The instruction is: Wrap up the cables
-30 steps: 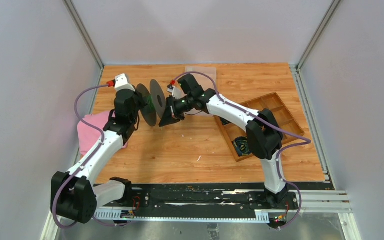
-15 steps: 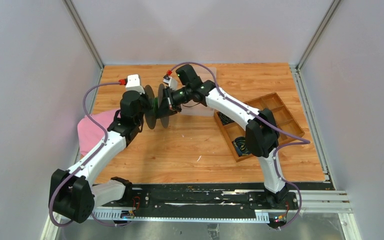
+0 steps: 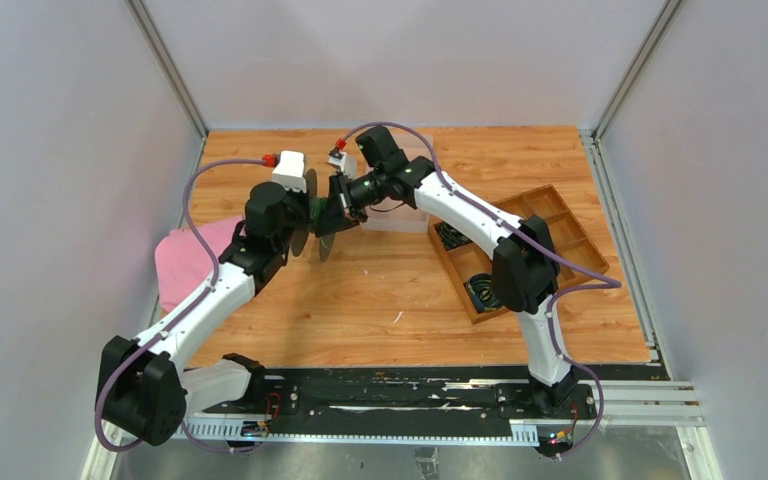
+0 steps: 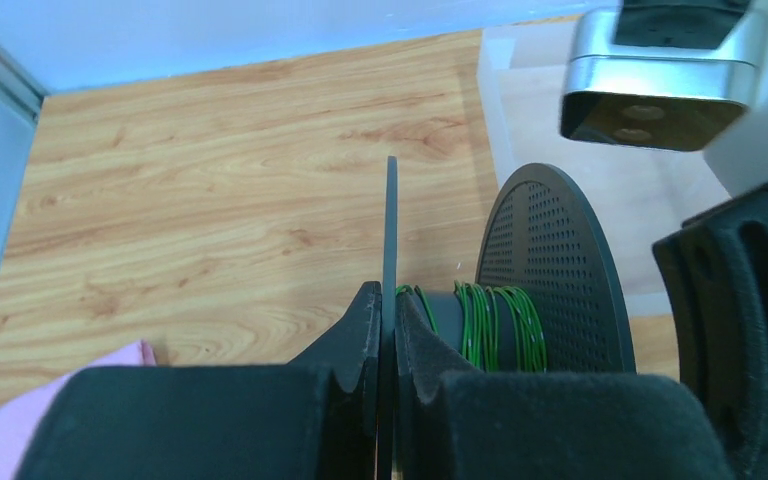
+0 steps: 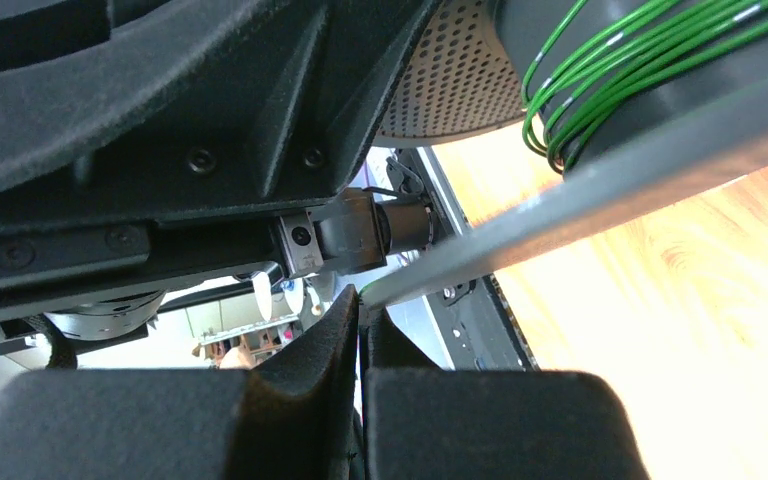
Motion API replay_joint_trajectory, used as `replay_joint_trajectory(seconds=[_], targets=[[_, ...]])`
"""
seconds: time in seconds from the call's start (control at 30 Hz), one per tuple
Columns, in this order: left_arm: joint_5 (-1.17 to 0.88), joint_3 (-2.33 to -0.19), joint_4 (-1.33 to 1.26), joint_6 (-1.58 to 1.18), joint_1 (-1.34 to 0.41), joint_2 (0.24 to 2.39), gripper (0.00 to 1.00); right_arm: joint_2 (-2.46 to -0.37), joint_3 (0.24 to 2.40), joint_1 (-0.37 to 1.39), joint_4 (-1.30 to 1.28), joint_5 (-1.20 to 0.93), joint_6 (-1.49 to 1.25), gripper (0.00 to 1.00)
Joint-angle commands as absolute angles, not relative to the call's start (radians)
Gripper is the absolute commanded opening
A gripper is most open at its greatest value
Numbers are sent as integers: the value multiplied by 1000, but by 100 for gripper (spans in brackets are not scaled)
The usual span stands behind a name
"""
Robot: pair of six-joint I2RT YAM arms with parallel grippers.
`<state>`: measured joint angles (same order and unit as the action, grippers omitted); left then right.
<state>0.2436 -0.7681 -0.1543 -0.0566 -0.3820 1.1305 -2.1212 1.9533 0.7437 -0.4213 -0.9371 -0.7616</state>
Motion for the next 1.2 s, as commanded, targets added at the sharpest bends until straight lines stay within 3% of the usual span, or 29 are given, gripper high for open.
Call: replay_joint_trajectory(seconds=[0.0,0.47,1.17], targets=[[102,-782,-258,30,-432,1120,0,-2118,1963,726,-415,-890,-696,1],[-142,-758,-253,251,-440,1109,0,-2098,2012,732,-562,-897,-502,1],[-339,-758,-158,487,-441,1081,0,-2104,2016,722,-596,-960,-492,1]])
